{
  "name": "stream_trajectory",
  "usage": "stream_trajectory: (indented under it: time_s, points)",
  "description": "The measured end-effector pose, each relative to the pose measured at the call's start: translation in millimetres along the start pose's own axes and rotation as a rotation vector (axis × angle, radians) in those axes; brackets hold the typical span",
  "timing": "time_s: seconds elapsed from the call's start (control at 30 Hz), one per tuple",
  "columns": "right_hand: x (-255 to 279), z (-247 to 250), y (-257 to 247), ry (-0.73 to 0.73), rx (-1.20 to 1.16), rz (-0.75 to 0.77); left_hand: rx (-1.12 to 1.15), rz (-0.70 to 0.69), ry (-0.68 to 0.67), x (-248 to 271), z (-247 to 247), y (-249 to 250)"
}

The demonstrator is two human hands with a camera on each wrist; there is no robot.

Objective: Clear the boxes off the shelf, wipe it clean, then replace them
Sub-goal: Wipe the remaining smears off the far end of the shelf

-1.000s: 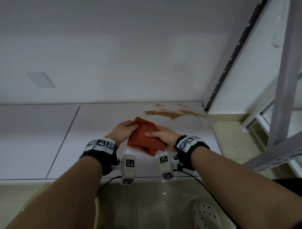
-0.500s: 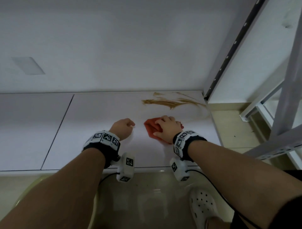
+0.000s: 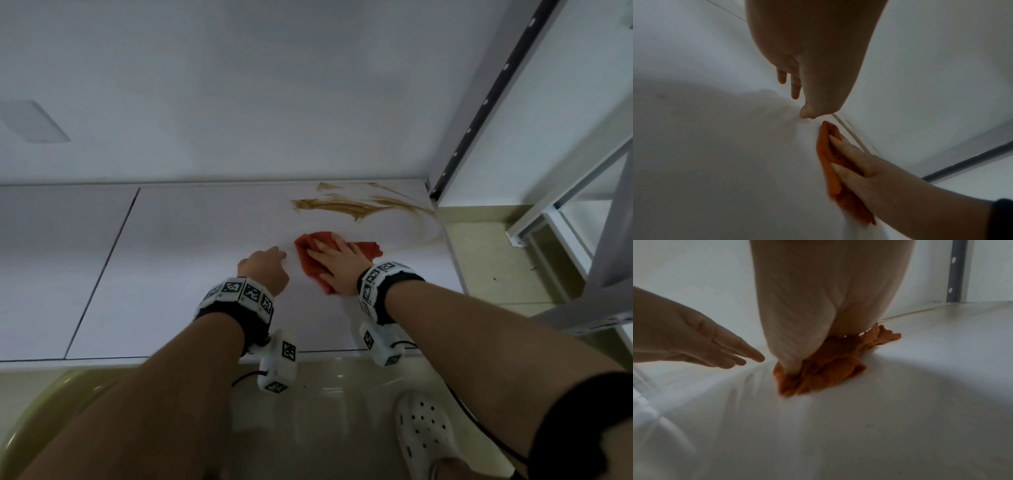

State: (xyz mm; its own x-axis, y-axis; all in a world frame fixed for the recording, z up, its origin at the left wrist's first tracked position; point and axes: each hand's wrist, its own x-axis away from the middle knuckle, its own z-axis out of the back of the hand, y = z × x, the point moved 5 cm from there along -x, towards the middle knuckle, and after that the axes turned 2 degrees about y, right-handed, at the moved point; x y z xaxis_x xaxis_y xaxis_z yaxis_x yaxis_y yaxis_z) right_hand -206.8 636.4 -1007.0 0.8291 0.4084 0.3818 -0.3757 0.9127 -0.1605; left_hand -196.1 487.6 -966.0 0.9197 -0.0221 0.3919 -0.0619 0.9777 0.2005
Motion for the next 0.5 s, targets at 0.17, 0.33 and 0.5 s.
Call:
stream_trajectory:
  time_s: [0.17, 0.33, 0.5]
  points:
    - [-6, 3, 38, 0.049, -0.052, -0.141, -0.108, 0.0, -0.024, -4, -3, 7]
    - [28, 9, 129, 0.154, -0.174, -0.484, -0.146, 0.021, -0.061, -13, -7, 8]
    - [65, -1, 156, 0.148, -0.24, -0.648, -0.101, 0.088, -0.098, -16, -10, 10]
